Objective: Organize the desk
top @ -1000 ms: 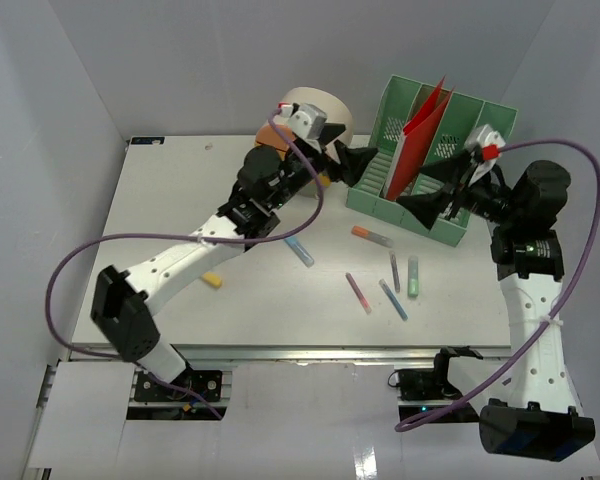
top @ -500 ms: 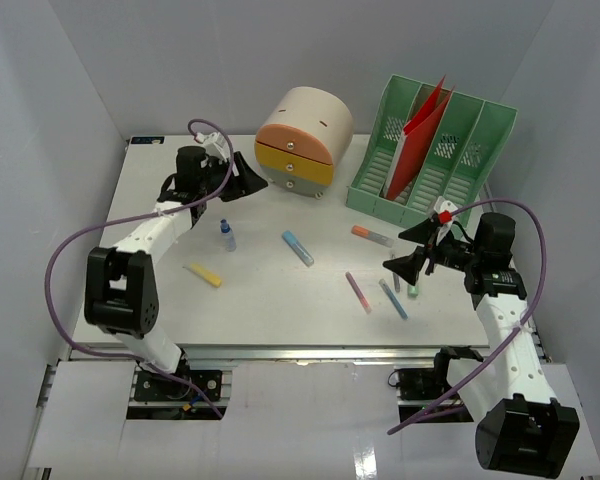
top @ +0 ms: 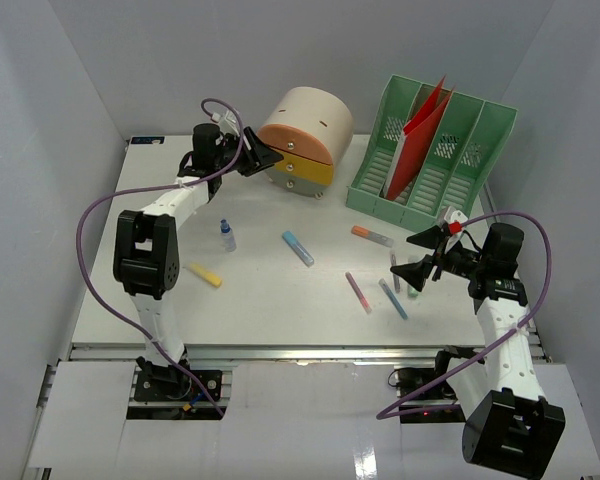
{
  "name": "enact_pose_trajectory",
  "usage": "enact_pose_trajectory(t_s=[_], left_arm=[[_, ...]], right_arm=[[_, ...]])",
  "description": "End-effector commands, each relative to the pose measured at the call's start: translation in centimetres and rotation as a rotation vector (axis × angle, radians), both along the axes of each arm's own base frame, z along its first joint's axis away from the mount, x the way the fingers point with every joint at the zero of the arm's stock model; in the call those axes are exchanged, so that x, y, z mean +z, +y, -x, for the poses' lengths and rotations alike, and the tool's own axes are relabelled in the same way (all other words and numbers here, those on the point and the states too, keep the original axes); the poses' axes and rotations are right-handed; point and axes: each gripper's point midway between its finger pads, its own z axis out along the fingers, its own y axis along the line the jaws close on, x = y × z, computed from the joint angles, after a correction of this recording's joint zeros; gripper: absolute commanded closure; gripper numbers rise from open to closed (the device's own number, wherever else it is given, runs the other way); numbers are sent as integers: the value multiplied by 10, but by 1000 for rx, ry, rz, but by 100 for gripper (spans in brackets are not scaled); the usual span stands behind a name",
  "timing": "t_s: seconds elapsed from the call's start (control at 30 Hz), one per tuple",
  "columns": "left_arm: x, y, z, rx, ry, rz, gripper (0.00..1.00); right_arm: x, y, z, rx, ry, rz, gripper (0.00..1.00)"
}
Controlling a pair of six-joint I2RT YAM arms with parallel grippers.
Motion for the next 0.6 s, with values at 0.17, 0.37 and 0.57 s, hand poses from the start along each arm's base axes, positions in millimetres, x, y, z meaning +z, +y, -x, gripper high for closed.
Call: enact_pose_trajectory(t_s=[0.17,0.37,0.57], left_arm=[[61,-30,5,-130,-124,117,43],[56,-35,-9,-92,-90,88,43],[43,-34,-25,-24,-32,15,44]], right_arm=[[7,-1,-3,5,-50,7,0],[6,-2,-4,0,-41,7,0],[6,-4,-4,-11,-44,8,0]])
